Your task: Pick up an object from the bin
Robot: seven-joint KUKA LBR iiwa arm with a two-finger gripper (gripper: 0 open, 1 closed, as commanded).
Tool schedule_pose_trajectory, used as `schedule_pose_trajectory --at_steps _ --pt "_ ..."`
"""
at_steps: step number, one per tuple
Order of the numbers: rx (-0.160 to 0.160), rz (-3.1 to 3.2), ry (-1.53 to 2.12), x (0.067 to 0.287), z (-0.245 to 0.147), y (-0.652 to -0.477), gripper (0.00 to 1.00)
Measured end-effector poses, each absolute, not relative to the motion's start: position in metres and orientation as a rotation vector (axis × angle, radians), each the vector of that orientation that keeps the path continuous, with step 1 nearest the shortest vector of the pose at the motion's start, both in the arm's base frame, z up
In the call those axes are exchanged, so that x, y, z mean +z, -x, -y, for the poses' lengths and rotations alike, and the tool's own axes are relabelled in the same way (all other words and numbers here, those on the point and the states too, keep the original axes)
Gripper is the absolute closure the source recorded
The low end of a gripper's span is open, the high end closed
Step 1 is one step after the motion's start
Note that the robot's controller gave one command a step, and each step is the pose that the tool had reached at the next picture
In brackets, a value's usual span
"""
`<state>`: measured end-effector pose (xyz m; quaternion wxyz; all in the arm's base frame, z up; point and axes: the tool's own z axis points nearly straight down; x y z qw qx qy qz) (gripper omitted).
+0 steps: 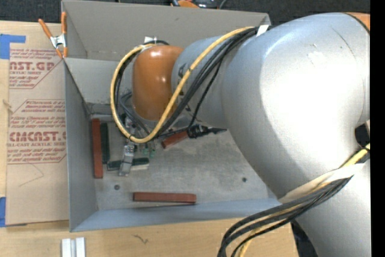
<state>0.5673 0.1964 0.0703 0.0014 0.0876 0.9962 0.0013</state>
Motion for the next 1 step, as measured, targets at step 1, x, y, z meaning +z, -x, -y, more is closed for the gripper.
schedule_pose_trajectory --at_steps 1 --pt "0.001 -3.135 -0.13 0.1283 -0.1778 -0.5414 0.0"
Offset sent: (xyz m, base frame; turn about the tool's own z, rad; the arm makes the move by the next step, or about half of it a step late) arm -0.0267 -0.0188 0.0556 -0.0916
